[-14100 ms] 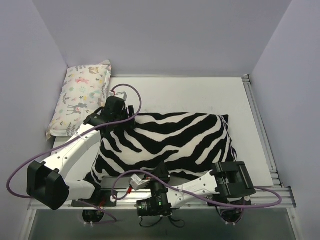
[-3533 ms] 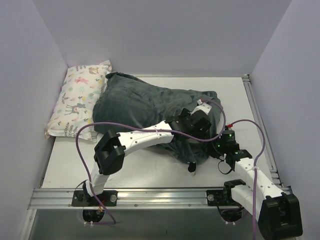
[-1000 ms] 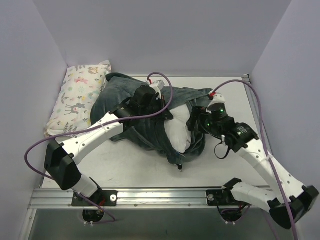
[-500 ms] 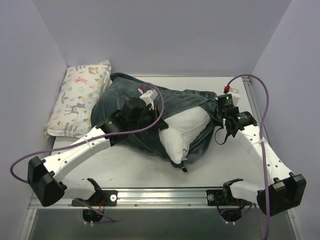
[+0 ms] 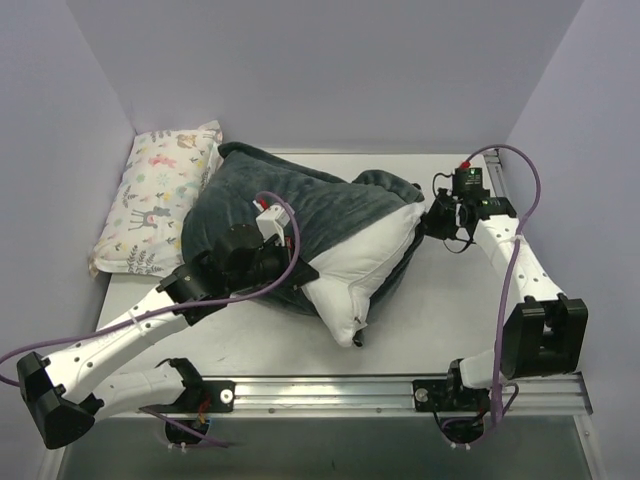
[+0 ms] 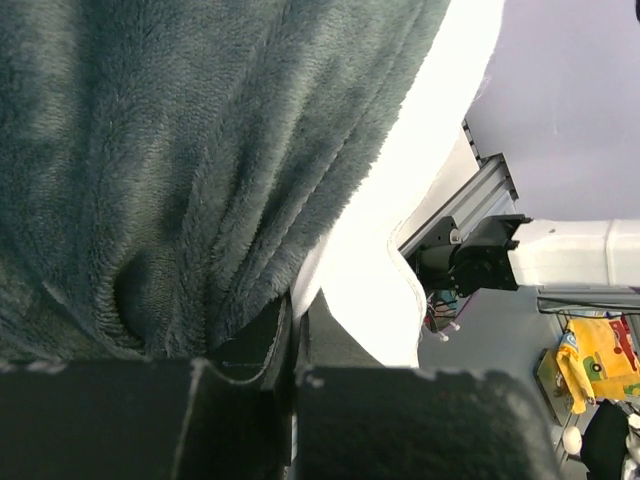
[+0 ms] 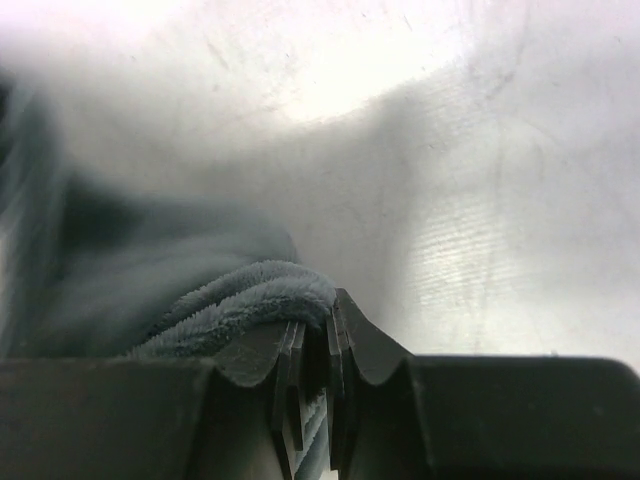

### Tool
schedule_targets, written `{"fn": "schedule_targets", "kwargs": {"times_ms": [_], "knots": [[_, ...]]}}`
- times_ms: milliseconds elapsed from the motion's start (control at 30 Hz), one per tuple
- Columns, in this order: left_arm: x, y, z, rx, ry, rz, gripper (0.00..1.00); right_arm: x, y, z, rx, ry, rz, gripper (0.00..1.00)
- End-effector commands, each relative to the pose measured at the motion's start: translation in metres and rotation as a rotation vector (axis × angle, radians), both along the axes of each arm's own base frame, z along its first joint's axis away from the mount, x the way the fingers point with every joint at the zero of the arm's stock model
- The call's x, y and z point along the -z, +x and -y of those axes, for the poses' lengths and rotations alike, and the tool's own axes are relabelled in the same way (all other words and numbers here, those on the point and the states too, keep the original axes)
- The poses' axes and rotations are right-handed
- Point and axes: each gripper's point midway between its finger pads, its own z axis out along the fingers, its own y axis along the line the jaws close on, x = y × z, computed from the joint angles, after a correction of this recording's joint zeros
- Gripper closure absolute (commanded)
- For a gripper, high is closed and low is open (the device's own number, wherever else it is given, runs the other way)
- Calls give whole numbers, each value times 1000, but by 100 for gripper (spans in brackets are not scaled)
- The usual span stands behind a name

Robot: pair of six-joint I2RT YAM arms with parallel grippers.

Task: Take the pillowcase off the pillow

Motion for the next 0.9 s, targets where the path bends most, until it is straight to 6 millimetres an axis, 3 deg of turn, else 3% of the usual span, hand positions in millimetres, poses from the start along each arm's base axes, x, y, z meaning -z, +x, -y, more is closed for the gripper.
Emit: {"fn": "schedule_targets", "kwargs": {"times_ms": [0,33,133,233,367,467,500,533,600,633,700,733,767,867], "knots": [[19,-30,-30,29,96,-51,100,-47,64,35,119,-40,231,96],[21,-34,-29,43,99,-53,100,-53,71,34,118,-30,247,97],[27,-46,-29,85,120,-58,100,-48,84,28,97,-6,235,97],[27,-57,-25,130,118,-54,100,-31,98,15,64,31,206,98],[21,-66,-16,179,93,-31,100,7,110,-31,-46,83,155,99],[17,-65,-8,195,79,-23,100,27,106,-60,-131,94,112,97],[18,-64,-7,190,85,-22,100,29,103,-61,-134,96,104,96],[19,-60,-7,173,90,-23,100,21,99,-60,-125,101,117,93],[24,-51,-7,121,107,-28,100,21,91,-47,-77,119,115,73],[26,-48,-7,99,110,-32,100,6,87,-43,-67,143,141,66],[30,-42,1,76,89,-43,100,0,77,-22,-17,172,139,47],[31,-41,4,75,84,-48,100,-19,72,-16,-2,182,179,41],[35,-39,10,78,82,-55,100,-21,65,-10,15,174,172,32],[46,-35,19,70,89,-70,100,-39,50,9,56,162,209,20]]}}
